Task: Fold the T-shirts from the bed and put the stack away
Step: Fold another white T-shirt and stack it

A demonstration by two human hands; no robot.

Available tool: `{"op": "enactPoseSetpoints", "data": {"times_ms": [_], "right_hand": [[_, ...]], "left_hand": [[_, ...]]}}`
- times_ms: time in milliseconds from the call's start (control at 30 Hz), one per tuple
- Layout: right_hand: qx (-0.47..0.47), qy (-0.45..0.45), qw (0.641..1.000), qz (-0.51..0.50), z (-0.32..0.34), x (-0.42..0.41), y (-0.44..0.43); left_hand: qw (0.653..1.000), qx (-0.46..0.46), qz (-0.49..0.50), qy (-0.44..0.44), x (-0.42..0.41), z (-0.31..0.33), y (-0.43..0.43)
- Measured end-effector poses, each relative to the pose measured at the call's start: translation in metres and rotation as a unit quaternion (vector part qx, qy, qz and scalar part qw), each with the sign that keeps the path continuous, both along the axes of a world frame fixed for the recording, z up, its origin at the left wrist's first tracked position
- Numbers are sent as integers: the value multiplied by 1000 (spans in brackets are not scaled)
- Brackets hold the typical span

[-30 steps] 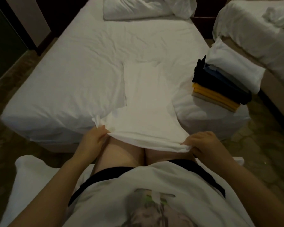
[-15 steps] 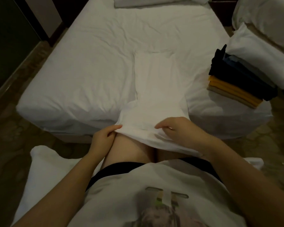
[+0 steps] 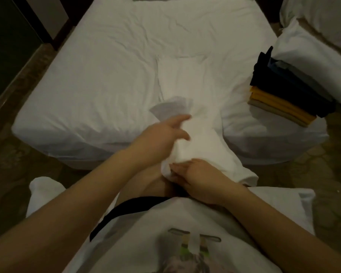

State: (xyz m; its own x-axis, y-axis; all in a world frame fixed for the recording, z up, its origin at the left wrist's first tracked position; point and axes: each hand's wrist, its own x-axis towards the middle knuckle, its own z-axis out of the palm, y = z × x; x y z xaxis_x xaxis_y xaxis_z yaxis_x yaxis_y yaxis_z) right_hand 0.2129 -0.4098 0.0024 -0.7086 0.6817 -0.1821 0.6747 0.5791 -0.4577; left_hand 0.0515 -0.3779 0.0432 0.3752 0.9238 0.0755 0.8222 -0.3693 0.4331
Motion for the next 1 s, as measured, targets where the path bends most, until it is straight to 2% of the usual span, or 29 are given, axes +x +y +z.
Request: {"op": "enactPoseSetpoints", "data": {"times_ms": [67, 133, 167, 300, 467, 667, 800, 1000], "right_hand": [[-8, 21, 1000, -17, 3, 10, -6], [11, 14, 1000, -24, 9, 23, -6], [19, 6, 999, -28, 10, 30, -5], [6, 50, 997, -66, 3, 66, -10], [-64, 140, 977, -145, -1, 93, -17], [-102, 133, 971, -168, 0, 95, -22], [-67, 110, 975, -181, -1, 93, -20], [12, 124, 974, -191, -10, 94, -18]], "left_hand": [[993, 2, -96, 69, 14, -18, -1], [988, -57, -111, 87, 0, -41, -2], [987, -95, -110, 70, -8, -45, -4], [989, -66, -134, -6, -24, -61, -15], [983, -97, -157, 19, -23, -58, -16], [985, -13, -160, 60, -22, -71, -14], [986, 38, -156, 37, -18, -66, -15], [994, -14, -106, 21, -21, -47, -21]]}}
